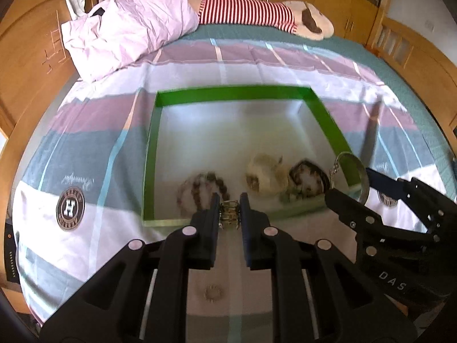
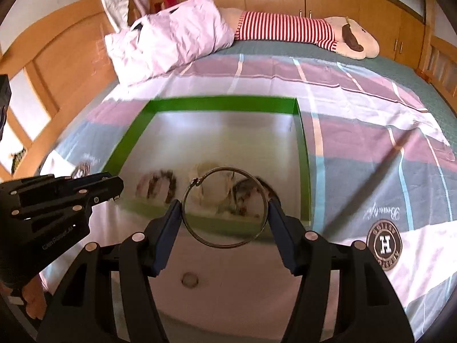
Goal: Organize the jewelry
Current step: 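Carry the bangle and charm over the box and open both grippers, then grasp the small dark ring with the right gripper while the left grasps the small gold ring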
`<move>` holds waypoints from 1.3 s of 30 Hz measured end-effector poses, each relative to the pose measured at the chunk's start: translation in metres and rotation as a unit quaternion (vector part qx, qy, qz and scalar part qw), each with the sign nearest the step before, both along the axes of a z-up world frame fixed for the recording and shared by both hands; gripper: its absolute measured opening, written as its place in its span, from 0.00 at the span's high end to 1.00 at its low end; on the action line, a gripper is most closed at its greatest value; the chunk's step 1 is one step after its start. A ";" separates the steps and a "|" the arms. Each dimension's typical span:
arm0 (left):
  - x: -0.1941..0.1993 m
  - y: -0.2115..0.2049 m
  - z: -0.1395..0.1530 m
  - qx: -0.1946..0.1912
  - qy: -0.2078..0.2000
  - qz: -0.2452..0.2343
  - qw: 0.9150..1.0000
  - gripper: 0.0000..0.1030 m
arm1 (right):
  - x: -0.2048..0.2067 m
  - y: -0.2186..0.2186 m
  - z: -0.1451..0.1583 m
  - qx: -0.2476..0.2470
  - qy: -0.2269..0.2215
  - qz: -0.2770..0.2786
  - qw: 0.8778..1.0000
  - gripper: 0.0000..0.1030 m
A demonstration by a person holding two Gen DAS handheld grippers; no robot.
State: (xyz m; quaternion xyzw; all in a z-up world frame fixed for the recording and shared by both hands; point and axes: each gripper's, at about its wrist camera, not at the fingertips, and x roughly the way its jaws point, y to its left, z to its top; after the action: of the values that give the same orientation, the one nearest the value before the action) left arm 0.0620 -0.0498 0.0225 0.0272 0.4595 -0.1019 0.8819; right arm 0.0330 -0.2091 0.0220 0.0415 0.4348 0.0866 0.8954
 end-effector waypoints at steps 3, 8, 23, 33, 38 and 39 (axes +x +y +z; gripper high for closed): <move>0.017 0.004 0.002 -0.006 -0.009 0.006 1.000 0.86 | 0.016 -0.006 -0.002 0.001 -0.003 -0.011 1.000 0.40; 0.045 0.017 -0.019 -0.040 0.036 0.030 0.998 0.86 | 0.035 -0.022 -0.021 0.016 0.022 -0.039 0.999 0.40; 0.033 0.010 -0.018 -0.061 0.045 0.008 0.997 0.55 | -0.004 -0.004 -0.006 0.029 0.038 0.032 0.998 0.28; -0.018 0.025 -0.051 0.013 0.105 0.038 0.994 0.49 | -0.033 0.048 -0.081 -0.062 0.126 0.108 0.984 0.52; -0.028 0.033 -0.075 0.019 0.149 0.027 0.988 0.47 | -0.029 0.062 -0.096 -0.102 0.150 0.117 0.976 0.62; -0.028 0.035 -0.077 0.015 0.154 0.024 0.988 0.45 | -0.028 0.062 -0.097 -0.099 0.154 0.117 0.976 0.67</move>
State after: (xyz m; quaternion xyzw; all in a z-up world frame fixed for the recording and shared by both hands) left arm 0.0337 -0.0151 -0.0540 0.0139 0.5919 -0.0770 0.8022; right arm 0.0052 -0.1467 -0.0752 -0.0856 0.5756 0.1395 0.8012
